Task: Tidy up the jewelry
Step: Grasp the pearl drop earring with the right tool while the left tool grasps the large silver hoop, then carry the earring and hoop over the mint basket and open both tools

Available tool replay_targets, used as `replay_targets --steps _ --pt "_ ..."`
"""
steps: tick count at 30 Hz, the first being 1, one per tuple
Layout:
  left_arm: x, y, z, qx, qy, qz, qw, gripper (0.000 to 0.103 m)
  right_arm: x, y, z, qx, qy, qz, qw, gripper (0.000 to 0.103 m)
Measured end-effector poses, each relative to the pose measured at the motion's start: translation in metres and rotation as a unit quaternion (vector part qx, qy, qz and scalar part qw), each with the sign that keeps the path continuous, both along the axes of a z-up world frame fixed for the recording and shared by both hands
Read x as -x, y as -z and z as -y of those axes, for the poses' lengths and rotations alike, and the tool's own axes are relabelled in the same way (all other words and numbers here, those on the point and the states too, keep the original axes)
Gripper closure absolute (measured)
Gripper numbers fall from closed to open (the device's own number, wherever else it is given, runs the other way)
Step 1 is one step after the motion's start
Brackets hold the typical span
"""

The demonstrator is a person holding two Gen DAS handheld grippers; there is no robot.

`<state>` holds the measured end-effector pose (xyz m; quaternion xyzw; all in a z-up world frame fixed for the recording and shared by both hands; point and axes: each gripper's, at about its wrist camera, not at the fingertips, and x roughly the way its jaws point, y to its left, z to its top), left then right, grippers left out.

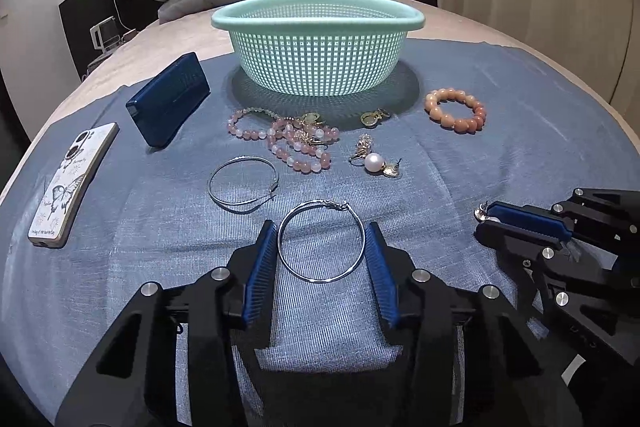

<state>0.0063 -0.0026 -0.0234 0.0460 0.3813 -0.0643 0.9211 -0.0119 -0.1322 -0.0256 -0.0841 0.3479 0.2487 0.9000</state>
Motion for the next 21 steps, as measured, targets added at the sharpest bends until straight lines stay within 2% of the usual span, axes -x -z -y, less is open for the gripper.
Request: replay_targets --steps 11,16,19,21 --pt "0.002 -0.007 -0.001 0.003 0.004 -0.032 0.9995 0.057 0.002 -0.006 0.029 -0.075 0.007 -0.038 0.996 0.092" --pt "0.001 -0.012 -0.003 -0.001 -0.004 -0.04 0.9992 0.057 0.007 -0.013 0.042 -0.093 0.014 -0.038 0.995 0.092" --pt "0.003 -0.016 -0.002 -0.022 -0.011 -0.036 0.999 0.057 0.009 -0.022 0.047 -0.106 0.014 -0.034 0.994 0.092" --pt "0.006 -0.017 -0.003 -0.014 -0.008 -0.044 0.9989 0.057 0.011 -0.029 0.051 -0.117 0.014 -0.031 0.993 0.092"
